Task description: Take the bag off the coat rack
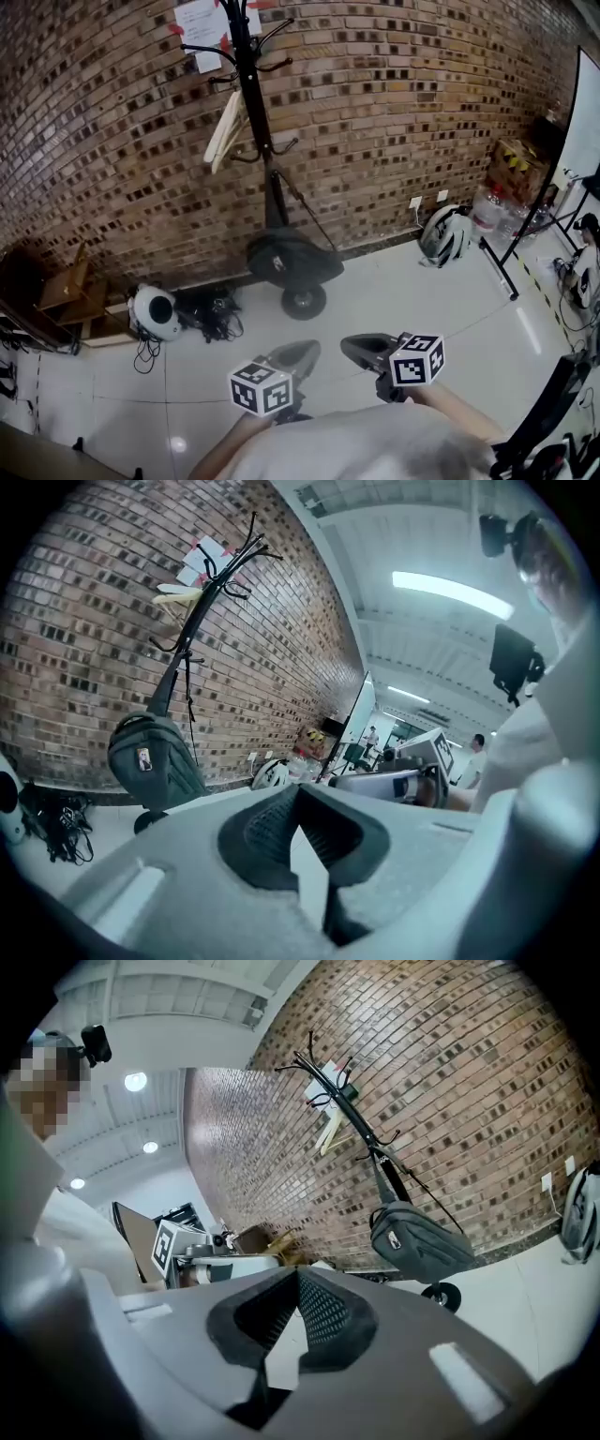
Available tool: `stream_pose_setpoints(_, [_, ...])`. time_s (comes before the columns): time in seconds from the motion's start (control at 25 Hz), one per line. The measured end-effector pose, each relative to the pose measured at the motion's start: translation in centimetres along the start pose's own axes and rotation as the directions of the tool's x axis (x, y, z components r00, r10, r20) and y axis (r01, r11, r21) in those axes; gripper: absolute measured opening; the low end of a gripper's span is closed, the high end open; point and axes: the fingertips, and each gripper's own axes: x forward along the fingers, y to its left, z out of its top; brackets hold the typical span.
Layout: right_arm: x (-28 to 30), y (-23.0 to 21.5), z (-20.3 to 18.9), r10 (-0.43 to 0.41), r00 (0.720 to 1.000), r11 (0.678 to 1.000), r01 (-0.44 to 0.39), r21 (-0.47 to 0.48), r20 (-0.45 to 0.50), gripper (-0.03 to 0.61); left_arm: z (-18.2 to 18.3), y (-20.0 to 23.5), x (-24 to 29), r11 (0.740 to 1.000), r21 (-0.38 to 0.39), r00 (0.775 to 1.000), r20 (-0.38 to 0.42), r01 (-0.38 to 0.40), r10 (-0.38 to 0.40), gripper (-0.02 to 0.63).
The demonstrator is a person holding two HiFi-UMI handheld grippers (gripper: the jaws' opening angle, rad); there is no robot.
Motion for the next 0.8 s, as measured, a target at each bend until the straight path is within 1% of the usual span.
stream_pose_setpoints(0.08, [-0.1, -0.4, 0.5, 0.009, 1.0, 1.0, -0.009, -0.006, 0.004, -0.002, 0.6, 0.4, 0.3, 1.0, 0.004, 1.0, -0.001, -0.011, 0.011, 0.0])
stream_pose_setpoints(0.2, [-0.4, -1.9, 1.4, -0.012, 1.0, 1.0, 0.012, -0.006, 0.01, -0.002, 1.6, 1.6, 1.1, 1.0, -0.022, 1.0, 0.009, -0.02, 0.02, 0.0])
stream_pose_setpoints(0.32, [0.0, -3.7, 1.9, -0.034, 0.999, 0.999, 0.034, 0.015, 0.012, -0.002, 1.8, 2.8, 2.5, 0.999, -0.05, 1.0, -0.012, 0.006, -0.007, 0.0])
stream_pose_setpoints(0.48, [1.4, -6.2, 2.8, -0.053, 0.999, 0.998, 0.053, 0.028, 0.011, -0.002, 2.5, 4.7, 4.9, 0.997, -0.056, 0.998, -0.031, 0.052, -0.054, 0.0])
stream_pose_setpoints(0.6, [3.1, -8.4, 4.2, -0.069, 0.997, 0.997, 0.068, 0.031, 0.021, -0.002, 3.2, 7.7, 6.6, 0.995, -0.067, 0.996, -0.046, 0.072, -0.075, 0.0])
stream_pose_setpoints(0.72, [5.2, -11.0, 6.0, -0.086, 0.996, 0.996, 0.086, 0.038, 0.017, -0.002, 3.9, 12.0, 8.3, 0.994, -0.098, 0.996, -0.058, 0.056, -0.062, 0.0])
stream_pose_setpoints(0.8, [6.9, -12.7, 7.5, -0.093, 0.996, 0.995, 0.092, 0.041, 0.014, -0.002, 5.1, 14.7, 9.1, 0.993, -0.109, 0.997, -0.055, 0.048, -0.054, 0.0])
